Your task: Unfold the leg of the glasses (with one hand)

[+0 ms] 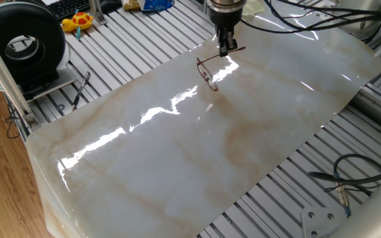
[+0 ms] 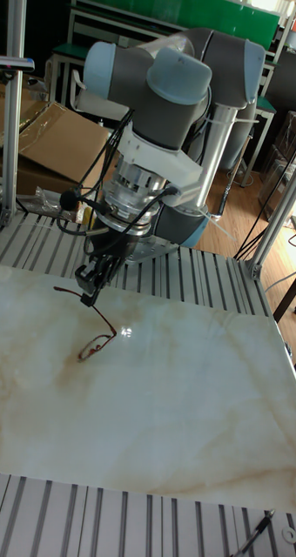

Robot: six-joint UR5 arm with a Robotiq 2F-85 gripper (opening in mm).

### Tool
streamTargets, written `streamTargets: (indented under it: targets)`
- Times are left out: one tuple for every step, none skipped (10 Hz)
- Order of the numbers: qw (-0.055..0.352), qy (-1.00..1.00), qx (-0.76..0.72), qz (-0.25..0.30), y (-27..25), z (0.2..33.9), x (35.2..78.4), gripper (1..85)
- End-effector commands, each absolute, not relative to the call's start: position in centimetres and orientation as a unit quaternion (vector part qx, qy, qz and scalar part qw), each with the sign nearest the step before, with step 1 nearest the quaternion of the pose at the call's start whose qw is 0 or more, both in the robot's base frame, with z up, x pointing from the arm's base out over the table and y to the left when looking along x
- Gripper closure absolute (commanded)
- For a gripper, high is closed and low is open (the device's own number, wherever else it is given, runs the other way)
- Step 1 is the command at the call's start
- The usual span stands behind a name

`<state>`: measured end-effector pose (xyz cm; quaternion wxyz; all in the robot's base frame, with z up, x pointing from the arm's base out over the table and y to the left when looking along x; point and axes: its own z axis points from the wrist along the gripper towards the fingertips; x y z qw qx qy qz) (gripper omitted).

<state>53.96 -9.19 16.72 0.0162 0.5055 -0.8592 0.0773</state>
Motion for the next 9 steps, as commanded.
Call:
streamTargets:
  targets:
    - [0.003, -0.857, 0.511, 0.074, -9.3, 16.5, 54.2, 84.3]
    - [0.005, -0.851, 0.519, 0.080, -9.7, 16.5, 54.3, 84.3]
    - [0.010, -0.844, 0.529, 0.088, -10.3, 16.4, 54.4, 84.3]
    - [0.012, -0.834, 0.542, 0.099, -11.3, 16.3, 54.4, 84.3]
    - [0.013, -0.828, 0.551, 0.106, -11.8, 16.2, 54.5, 84.3]
    - [0.014, -0.821, 0.560, 0.110, -11.9, 16.1, 54.7, 84.3]
    - [0.014, -0.818, 0.565, 0.111, -11.8, 15.8, 55.0, 84.3]
    - [0.013, -0.816, 0.567, 0.107, -11.3, 15.3, 55.2, 84.3]
    - [0.012, -0.813, 0.572, 0.104, -10.9, 15.1, 55.2, 84.3]
